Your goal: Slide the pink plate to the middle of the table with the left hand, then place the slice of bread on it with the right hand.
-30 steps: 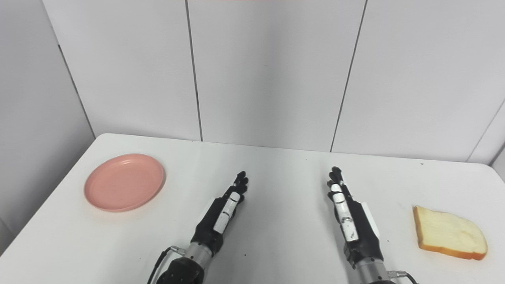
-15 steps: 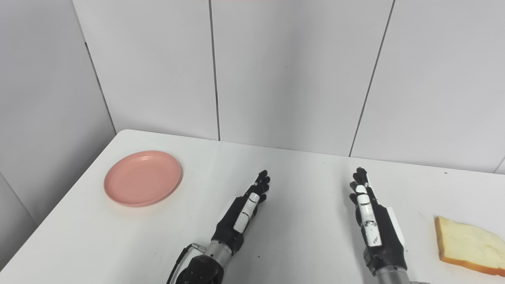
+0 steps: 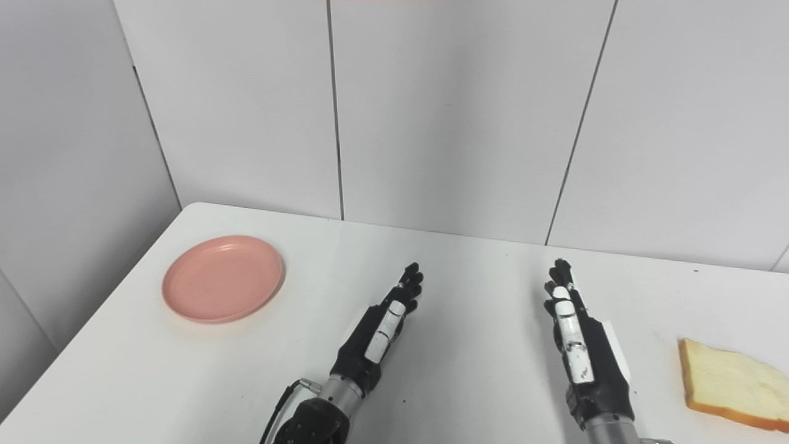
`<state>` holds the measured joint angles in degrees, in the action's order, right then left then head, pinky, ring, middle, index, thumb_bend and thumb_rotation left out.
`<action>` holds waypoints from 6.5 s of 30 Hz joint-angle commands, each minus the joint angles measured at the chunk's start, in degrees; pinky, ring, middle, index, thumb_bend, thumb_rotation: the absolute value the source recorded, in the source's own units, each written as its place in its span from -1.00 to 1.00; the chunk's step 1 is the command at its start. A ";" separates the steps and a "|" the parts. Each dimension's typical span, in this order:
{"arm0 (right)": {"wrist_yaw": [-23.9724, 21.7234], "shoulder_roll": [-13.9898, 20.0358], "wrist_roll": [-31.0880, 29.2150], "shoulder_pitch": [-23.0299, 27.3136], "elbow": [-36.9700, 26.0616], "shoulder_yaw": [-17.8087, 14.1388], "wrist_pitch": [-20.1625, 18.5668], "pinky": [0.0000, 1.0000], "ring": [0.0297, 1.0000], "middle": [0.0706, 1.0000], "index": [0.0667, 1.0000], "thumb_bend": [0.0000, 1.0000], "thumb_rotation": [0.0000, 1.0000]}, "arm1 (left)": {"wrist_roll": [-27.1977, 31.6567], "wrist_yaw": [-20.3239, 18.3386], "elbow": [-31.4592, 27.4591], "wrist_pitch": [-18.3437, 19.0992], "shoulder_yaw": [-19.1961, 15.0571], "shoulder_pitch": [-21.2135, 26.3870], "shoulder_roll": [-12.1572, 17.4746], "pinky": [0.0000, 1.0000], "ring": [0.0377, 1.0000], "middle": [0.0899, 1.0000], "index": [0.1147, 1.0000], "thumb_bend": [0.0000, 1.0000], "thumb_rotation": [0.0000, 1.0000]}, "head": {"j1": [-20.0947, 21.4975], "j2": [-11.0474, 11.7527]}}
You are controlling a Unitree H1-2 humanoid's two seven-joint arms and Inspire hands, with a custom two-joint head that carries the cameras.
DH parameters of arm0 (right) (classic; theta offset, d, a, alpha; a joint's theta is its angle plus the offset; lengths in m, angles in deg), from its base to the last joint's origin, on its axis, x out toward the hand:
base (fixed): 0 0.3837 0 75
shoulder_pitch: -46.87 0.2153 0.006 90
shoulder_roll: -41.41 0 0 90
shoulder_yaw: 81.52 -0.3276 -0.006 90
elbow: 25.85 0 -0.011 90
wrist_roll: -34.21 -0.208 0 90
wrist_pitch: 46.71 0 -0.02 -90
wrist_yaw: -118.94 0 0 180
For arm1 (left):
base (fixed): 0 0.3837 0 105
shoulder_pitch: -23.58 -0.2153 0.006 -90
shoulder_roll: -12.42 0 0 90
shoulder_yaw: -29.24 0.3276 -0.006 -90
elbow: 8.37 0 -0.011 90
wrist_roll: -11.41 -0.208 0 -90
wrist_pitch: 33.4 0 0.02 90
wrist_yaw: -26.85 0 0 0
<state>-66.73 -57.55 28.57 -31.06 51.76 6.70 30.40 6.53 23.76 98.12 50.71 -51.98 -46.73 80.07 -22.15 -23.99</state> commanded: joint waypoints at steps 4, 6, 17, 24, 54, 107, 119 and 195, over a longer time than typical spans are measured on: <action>0.14 0.00 -0.41 1.43 -2.26 -0.21 0.42 1.00 1.00 1.00 1.00 -0.96 1.00 | -5.25 1.81 -10.37 5.08 0.98 1.23 0.11 1.00 1.00 0.97 0.96 0.34 1.00 | -0.17 -0.10; -0.06 0.11 -0.65 1.47 -2.11 -0.28 0.68 1.00 1.00 1.00 1.00 -0.97 1.00 | -8.17 3.52 -12.86 5.83 0.80 1.34 0.19 0.97 0.96 0.92 0.91 0.35 1.00 | -0.28 -0.17; -0.42 0.49 -1.06 1.65 -1.73 -0.41 0.92 1.00 1.00 1.00 1.00 -0.99 1.00 | -1.29 3.49 -20.58 0.98 -2.75 2.90 0.55 0.89 0.90 0.91 0.90 0.35 1.00 | -0.61 -0.33; -0.62 0.50 -2.16 1.62 -1.63 -0.87 0.59 1.00 1.00 1.00 1.00 -1.00 1.00 | 1.42 3.19 -27.95 4.57 -5.35 3.76 2.10 0.98 0.90 0.95 0.93 0.33 1.00 | -1.30 -0.32; -0.35 1.11 -1.61 1.31 -2.64 -0.52 -1.03 1.00 1.00 1.00 1.00 -1.00 1.00 | 4.82 11.38 -27.28 3.73 -23.88 6.40 13.21 0.95 0.93 0.96 0.95 0.32 1.00 | -2.86 0.68; -1.19 1.41 -1.65 1.47 -3.20 -0.52 -0.54 1.00 1.00 1.00 1.00 -1.00 1.00 | 19.03 15.67 -6.05 -0.79 -33.61 8.20 19.70 1.00 0.94 0.91 0.91 0.34 1.00 | -4.87 0.79; -1.16 1.31 -1.63 1.56 -3.58 -0.56 -0.39 1.00 1.00 1.00 1.00 -1.00 1.00 | 21.97 15.18 1.55 -1.97 -34.47 9.50 20.40 0.96 0.94 0.91 0.90 0.28 1.00 | -5.14 0.17; -0.18 0.66 -1.04 1.91 -6.54 0.27 -4.87 1.00 1.00 1.00 1.00 -1.00 1.00 | 25.80 6.71 22.88 0.77 -27.90 15.01 17.83 0.93 0.92 0.91 0.91 0.21 1.00 | -3.68 0.08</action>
<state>-66.97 -56.85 27.93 -30.94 47.21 7.24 25.38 32.60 31.16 120.67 50.09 -80.34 -32.93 98.03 -25.85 -23.91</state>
